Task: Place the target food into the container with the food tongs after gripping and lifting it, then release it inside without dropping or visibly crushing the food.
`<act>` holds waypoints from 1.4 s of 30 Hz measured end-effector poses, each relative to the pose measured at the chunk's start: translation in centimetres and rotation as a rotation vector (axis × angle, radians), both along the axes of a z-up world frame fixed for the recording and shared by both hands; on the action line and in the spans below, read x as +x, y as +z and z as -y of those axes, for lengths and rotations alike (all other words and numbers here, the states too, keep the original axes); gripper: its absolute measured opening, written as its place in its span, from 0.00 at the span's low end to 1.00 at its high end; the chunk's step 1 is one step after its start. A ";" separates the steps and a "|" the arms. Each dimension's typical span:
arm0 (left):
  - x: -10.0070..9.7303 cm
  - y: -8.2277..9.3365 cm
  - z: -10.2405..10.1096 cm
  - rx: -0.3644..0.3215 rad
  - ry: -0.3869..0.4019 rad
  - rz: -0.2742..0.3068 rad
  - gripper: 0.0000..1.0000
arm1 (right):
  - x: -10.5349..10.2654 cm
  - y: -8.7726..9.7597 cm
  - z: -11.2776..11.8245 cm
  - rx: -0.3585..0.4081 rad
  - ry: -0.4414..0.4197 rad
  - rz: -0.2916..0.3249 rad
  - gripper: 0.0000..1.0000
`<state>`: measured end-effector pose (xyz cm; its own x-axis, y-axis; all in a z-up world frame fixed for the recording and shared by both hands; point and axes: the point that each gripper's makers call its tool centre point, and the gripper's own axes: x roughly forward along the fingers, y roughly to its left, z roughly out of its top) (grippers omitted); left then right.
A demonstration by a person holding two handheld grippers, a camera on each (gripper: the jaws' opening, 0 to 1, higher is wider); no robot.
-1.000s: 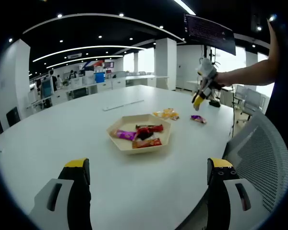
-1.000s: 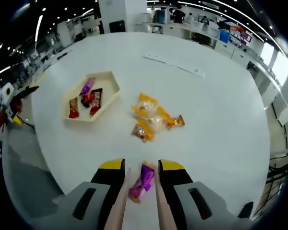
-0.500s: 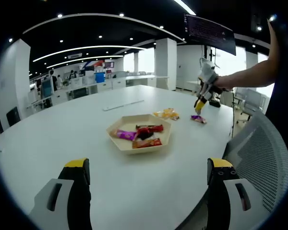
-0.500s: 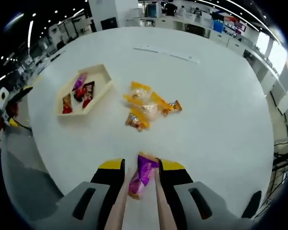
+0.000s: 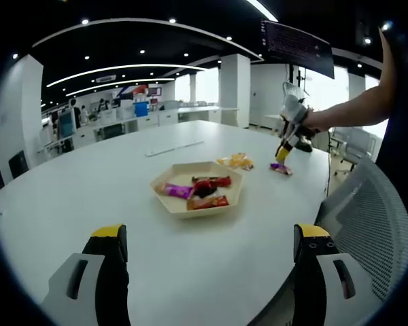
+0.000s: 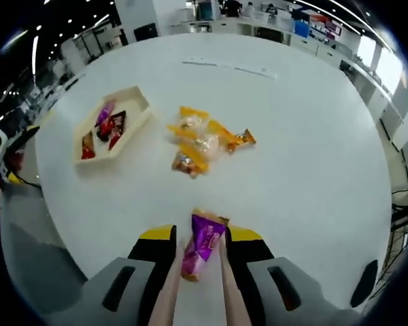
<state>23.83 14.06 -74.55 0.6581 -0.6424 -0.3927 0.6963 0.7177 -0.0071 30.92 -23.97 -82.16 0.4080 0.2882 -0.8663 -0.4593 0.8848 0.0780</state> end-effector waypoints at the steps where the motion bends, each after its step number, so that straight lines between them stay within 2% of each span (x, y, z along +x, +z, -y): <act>1: 0.0 0.0 0.0 -0.001 -0.001 0.000 0.99 | -0.1 -0.1 0.0 -0.001 0.002 0.000 0.27; 6: 0.0 -0.1 0.1 0.003 -0.004 -0.003 0.99 | -0.1 -0.5 -0.2 0.000 0.000 -0.001 0.28; 11: 0.0 -0.2 0.0 0.004 -0.005 -0.005 0.99 | -0.4 -1.3 -0.5 -0.017 0.035 -0.006 0.27; 12: 0.0 -0.2 0.0 0.005 -0.004 -0.006 0.99 | -0.2 -1.1 -0.5 -0.027 0.046 0.012 0.27; 19: 0.0 -0.3 0.1 0.007 -0.011 -0.010 0.99 | -0.1 -1.3 -0.2 -0.040 0.064 0.008 0.24; 24: -0.1 -0.3 0.1 0.007 -0.011 -0.009 0.99 | -0.1 -1.2 0.0 -0.024 0.038 0.011 0.22; 26: -0.1 -0.2 0.1 0.007 -0.010 -0.008 0.99 | -0.2 -1.2 0.0 -0.035 0.057 0.017 0.21; 42: 0.0 -0.2 0.1 0.006 -0.006 -0.003 0.99 | -0.3 -1.2 0.0 -0.035 0.078 0.037 0.21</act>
<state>23.78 13.98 -74.72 0.6533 -0.6439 -0.3983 0.7005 0.7136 -0.0047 30.66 -23.92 -83.39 0.4175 0.2898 -0.8612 -0.5290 0.8482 0.0290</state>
